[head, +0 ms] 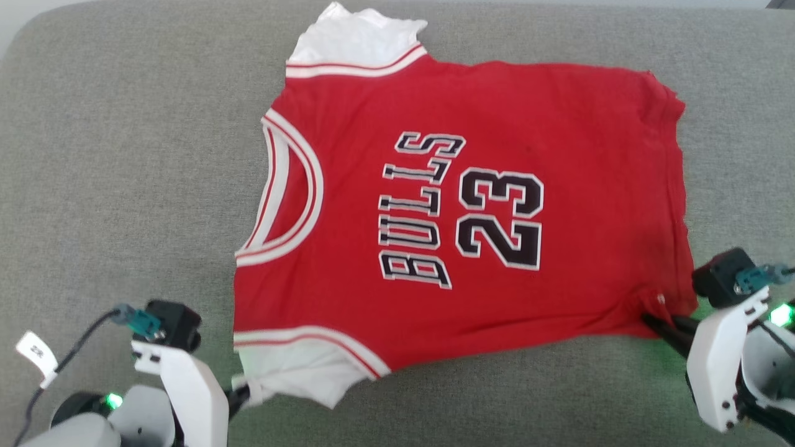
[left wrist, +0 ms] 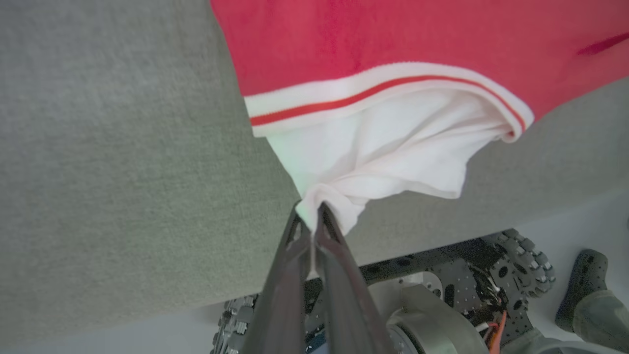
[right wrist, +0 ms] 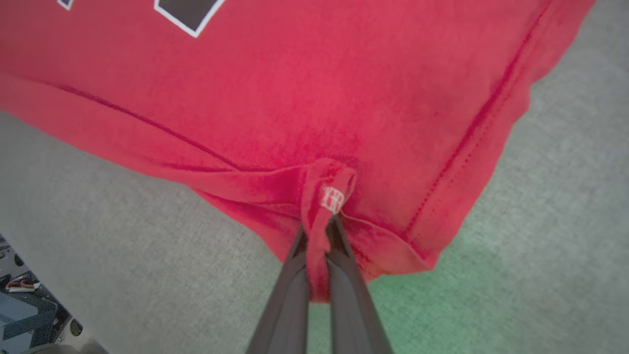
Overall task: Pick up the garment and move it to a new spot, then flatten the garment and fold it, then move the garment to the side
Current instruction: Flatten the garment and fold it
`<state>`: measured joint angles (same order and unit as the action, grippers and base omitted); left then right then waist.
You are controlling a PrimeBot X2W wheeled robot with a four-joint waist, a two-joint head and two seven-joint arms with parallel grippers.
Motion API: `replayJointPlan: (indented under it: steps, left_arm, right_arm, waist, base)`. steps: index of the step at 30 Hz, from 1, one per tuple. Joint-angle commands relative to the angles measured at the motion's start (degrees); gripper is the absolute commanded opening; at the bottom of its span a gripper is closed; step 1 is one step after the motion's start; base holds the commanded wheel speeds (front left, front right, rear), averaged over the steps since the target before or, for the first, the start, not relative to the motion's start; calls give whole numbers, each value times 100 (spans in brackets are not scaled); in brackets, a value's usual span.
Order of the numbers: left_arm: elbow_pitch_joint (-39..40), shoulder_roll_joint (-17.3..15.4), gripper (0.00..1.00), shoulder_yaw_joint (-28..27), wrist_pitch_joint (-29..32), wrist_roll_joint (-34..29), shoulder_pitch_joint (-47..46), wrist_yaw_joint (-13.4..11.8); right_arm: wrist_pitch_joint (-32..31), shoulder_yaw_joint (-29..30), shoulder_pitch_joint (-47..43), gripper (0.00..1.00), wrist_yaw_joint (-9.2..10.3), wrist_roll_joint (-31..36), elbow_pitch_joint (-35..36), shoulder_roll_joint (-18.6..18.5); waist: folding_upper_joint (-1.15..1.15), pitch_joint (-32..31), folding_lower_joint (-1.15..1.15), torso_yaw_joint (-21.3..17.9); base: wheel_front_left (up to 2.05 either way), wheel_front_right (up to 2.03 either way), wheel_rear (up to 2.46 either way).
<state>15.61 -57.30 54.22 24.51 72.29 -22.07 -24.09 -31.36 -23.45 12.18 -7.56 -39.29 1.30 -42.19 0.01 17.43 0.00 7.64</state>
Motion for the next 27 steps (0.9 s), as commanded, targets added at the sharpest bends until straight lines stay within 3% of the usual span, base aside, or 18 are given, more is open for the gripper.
replayJointPlan:
  steps: [1, 10, 16, 22, 27]
  left_arm:
    - [51, -47, 0, 17, 26, 86, 106, -60]
    - [504, -566, 0, -382, -150, -102, -213, -196]
    - [494, -838, 0, -689, -65, -672, -1030, 32]
    - [-345, -390, 0, -705, 105, -1261, -2143, 780]
    - [-1569, 336, 0, -581, 116, -1601, -2959, 1370]
  right_arm:
    - [-67, 28, -142, 0, 15, -80, 87, -32]
    - [-171, 771, -552, 0, 15, -242, 724, 142]
    - [-397, 1314, -286, 0, 16, 52, 904, 450]
    - [-467, 1348, 477, 0, 16, 374, 672, 781]
    - [-283, 1149, 1335, 0, 15, 571, 86, 947]
  waist:
    - [-1, -5, 0, -6]
    - [-1, -61, 0, -117]
    - [-1, -18, 0, -231]
    - [-1, 179, 0, -320]
    - [-1, 382, 0, -365]
  base:
    - [0, 0, 0]
    - [0, 0, 0]
    - [0, 0, 0]
    - [0, 0, 0]
    - [0, 0, 0]
